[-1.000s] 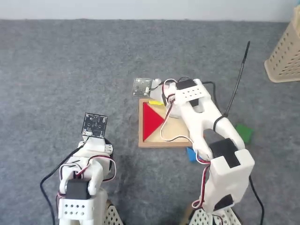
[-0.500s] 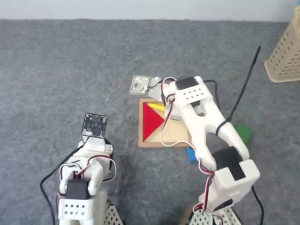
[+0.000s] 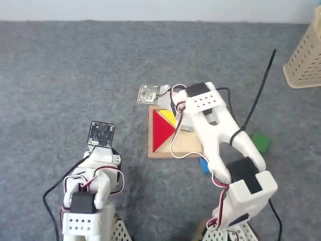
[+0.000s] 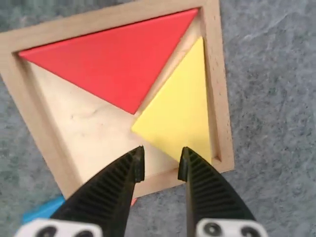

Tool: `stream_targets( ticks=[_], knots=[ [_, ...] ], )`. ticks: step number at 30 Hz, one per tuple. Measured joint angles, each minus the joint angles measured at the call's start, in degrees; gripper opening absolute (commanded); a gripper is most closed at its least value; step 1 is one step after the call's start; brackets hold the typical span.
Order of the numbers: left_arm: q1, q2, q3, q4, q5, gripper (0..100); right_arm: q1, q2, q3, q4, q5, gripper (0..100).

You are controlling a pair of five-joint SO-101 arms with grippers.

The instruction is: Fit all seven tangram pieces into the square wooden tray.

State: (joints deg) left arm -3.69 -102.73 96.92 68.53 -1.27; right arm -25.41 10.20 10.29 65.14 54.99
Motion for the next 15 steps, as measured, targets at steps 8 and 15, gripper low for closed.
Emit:
stream_targets(
  ticks=[8, 15],
  knots=[
    [0.0, 0.0, 0.0, 0.0, 0.0, 1, 0.09, 6.07, 3.16, -14.15, -7.74, 11.2],
    [0.0, 0.0, 0.0, 0.0, 0.0, 1, 0.18, 7.91, 2.99, -16.79, -8.18, 11.2]
  ],
)
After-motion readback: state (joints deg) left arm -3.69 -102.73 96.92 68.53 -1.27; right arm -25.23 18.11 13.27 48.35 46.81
